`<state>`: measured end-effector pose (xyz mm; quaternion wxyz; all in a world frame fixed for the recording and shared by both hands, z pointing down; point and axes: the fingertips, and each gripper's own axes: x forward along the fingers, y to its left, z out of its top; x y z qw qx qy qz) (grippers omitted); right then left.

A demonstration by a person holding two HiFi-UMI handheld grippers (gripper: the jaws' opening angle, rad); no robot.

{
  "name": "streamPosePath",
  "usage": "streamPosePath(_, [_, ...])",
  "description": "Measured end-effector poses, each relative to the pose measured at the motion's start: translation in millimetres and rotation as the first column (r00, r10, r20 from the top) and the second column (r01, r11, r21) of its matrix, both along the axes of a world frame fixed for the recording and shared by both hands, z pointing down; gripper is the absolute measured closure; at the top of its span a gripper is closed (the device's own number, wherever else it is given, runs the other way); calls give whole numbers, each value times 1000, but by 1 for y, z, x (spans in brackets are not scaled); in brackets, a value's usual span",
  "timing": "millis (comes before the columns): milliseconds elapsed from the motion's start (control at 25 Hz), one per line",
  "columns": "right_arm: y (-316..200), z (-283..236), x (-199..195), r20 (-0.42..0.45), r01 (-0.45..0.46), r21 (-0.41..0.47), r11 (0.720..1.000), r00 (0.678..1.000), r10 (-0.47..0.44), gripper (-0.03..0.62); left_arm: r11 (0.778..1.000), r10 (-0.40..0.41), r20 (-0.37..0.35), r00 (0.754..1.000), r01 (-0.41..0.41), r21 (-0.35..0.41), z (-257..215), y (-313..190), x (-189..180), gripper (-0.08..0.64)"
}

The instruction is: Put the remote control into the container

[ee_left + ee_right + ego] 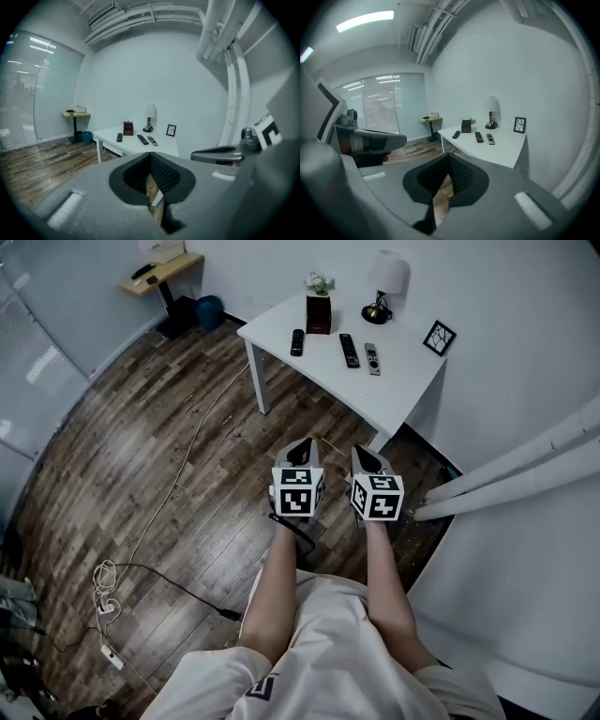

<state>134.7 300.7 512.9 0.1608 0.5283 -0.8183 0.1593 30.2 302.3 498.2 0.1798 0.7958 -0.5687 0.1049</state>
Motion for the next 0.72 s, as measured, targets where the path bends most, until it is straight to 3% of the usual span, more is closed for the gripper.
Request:
streamPosePath(160, [-34, 1, -11, -5, -26, 6, 1000, 1000, 26, 591, 1000, 30, 20, 999, -30, 1, 1, -35, -12, 556])
streamPosePath(320, [-66, -1, -23, -90, -30, 46, 998, 995, 35, 591, 998, 61, 50, 997, -62, 32, -4, -66, -26, 555])
streamPosePath(480, [-83, -3, -42, -85, -44, 70, 997, 995, 50, 591, 998, 52, 70, 996, -54, 32, -1, -87, -50, 555])
streamPosePath(720, [-90, 8, -47, -160, -40, 61, 997, 986, 49, 591, 997, 77, -29, 997, -78, -15, 12, -99, -54, 555])
